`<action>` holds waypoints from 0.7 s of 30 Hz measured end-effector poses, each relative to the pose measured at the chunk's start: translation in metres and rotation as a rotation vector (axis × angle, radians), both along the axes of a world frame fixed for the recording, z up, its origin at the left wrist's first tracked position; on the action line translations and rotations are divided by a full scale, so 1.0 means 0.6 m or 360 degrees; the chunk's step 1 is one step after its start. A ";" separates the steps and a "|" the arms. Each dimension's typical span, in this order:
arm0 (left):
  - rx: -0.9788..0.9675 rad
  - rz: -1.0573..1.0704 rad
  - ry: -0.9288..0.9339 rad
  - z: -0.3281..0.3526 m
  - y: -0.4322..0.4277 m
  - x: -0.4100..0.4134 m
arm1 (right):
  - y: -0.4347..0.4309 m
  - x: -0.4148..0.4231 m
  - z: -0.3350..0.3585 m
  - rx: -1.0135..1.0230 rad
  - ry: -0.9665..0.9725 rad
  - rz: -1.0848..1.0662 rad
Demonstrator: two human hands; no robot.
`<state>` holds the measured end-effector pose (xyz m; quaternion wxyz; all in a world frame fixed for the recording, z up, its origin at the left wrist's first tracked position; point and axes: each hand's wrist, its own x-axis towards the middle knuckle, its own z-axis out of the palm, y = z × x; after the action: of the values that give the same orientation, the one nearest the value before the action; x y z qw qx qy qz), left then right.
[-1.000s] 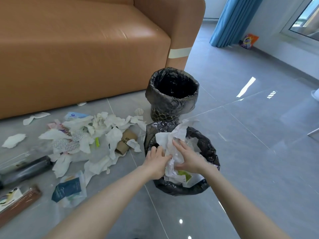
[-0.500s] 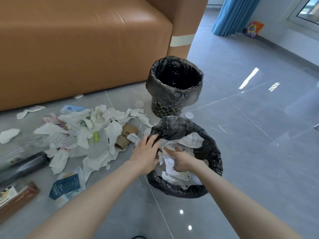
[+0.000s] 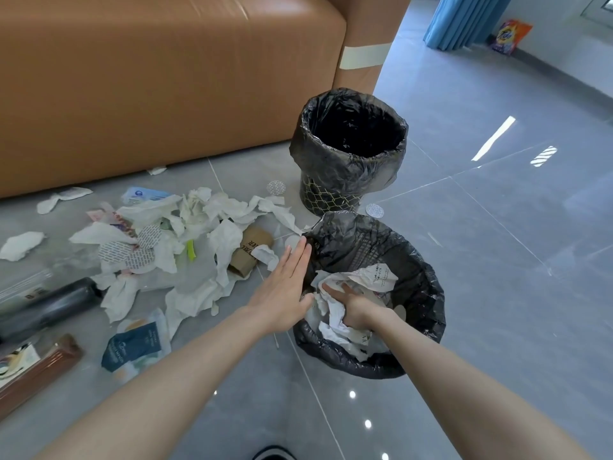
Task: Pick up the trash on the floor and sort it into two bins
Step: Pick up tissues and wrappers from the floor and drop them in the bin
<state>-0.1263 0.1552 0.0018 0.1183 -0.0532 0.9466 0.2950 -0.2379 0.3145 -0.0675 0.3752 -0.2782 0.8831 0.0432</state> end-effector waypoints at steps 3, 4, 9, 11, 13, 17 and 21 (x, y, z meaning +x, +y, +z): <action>0.0095 0.0047 -0.0029 0.006 -0.003 0.003 | -0.002 0.008 0.005 0.0006 -0.0013 -0.0035; 0.0127 0.0069 -0.0040 0.011 -0.006 0.005 | -0.005 0.012 0.007 0.0020 0.0010 -0.0041; 0.0191 0.0134 -0.0132 0.045 -0.038 0.011 | -0.008 0.034 0.046 0.0064 0.0327 0.0015; 0.0173 0.0164 -0.0161 0.056 -0.055 0.015 | -0.009 0.036 0.070 0.0037 0.0322 0.0014; 0.0129 0.0217 -0.0162 0.072 -0.069 0.019 | -0.012 0.035 0.098 0.0020 0.0255 0.0017; 0.0092 0.0262 -0.0120 0.119 -0.082 0.025 | -0.013 0.030 0.155 -0.0100 0.0218 0.0052; 0.0001 0.0211 -0.0054 0.168 -0.084 0.038 | -0.018 0.033 0.214 -0.0160 0.0376 0.0107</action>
<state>-0.1037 0.1050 0.1027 0.1146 -0.1207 0.9388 0.3016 -0.2179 0.3038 0.0606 0.2525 -0.3191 0.9124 0.0437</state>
